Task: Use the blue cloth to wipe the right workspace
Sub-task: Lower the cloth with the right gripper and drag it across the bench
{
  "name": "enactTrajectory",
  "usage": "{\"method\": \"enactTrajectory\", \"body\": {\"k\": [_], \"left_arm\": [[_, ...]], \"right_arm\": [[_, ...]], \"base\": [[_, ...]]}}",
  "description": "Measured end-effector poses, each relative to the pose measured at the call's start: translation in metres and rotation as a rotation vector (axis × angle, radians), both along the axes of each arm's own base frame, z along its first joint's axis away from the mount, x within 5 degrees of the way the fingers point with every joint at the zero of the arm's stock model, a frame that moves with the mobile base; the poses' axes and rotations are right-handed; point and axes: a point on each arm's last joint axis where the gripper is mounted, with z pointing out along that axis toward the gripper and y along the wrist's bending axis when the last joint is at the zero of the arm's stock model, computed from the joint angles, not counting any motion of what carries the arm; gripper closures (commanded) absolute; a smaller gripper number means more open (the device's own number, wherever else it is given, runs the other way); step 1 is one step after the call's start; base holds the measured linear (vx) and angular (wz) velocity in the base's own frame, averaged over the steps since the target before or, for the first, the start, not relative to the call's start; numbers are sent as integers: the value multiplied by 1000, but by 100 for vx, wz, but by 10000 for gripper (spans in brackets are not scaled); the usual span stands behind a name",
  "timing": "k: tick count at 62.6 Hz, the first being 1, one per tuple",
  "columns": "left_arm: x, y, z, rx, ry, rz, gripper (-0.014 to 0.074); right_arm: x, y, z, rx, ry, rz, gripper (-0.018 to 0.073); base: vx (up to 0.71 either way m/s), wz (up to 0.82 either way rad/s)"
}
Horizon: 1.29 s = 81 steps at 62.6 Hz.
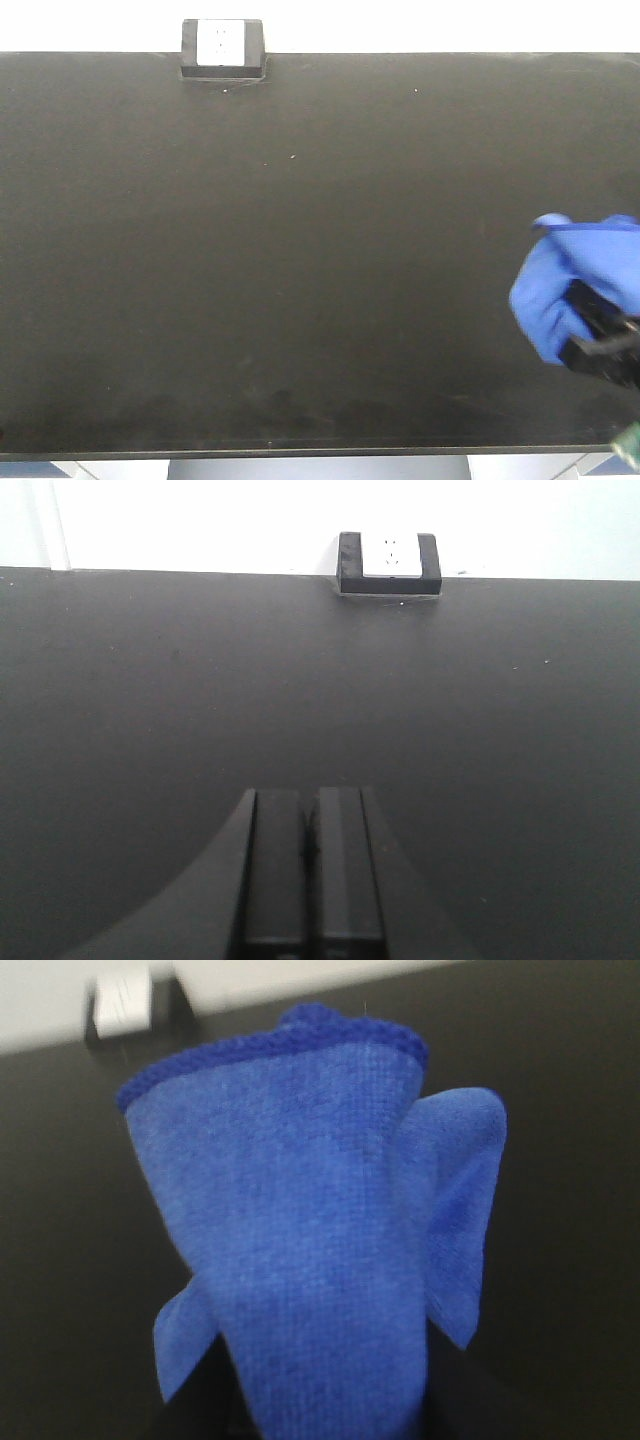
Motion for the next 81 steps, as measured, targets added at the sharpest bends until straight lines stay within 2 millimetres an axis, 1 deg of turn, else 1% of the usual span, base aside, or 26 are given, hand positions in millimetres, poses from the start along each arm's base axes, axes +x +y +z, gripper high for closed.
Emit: {"method": "enactTrajectory", "body": {"k": [5, 10, 13, 17, 24, 30, 40, 43, 47, 53, 58, 62, 65, 70, 77, 81], "left_arm": [[0, 0, 0, 0, 0, 0, 602], [0, 0, 0, 0, 0, 0, 602], [0, 0, 0, 0, 0, 0, 602], [0, 0, 0, 0, 0, 0, 602], [0, 0, 0, 0, 0, 0, 602], [0, 0, 0, 0, 0, 0, 602], [0, 0, 0, 0, 0, 0, 602], [0, 0, 0, 0, 0, 0, 602], [0, 0, 0, 0, 0, 0, 602], [0, 0, 0, 0, 0, 0, 602], [0, 0, 0, 0, 0, 0, 602], [0, 0, 0, 0, 0, 0, 602], [0, 0, 0, 0, 0, 0, 602], [0, 0, 0, 0, 0, 0, 602], [0, 0, 0, 0, 0, 0, 602], [0, 0, 0, 0, 0, 0, 602]], "right_arm": [[17, 3, 3, -78, 133, 24, 561], [31, 5, 0, -147, 241, 39, 561], [40, 5, -5, -183, 304, 41, 561], [53, 5, -16, -237, 388, 39, 561], [69, 5, -33, -289, 474, 19, 561], [79, 5, -46, -301, 506, 4, 561], [93, 13, -67, -265, 529, 12, 561], [95, 19, -71, -239, 522, 25, 561], [96, 33, -75, -218, 506, 75, 561], [98, 63, -74, -208, 442, 193, 561], [101, 83, -73, -208, 403, 271, 561], [104, 90, -74, -215, 405, 289, 561], [107, 88, -77, -227, 423, 282, 561], [113, 73, -85, -261, 471, 237, 561], [125, 35, -90, -277, 521, 114, 561], [131, 8, -90, -262, 540, 15, 561]], "base": [[0, 0], [0, 0], [0, 0], [0, 0], [0, 0], [0, 0], [0, 0], [0, 0], [0, 0], [0, 0], [0, 0], [0, 0], [0, 0], [0, 0], [0, 0], [0, 0]]}}
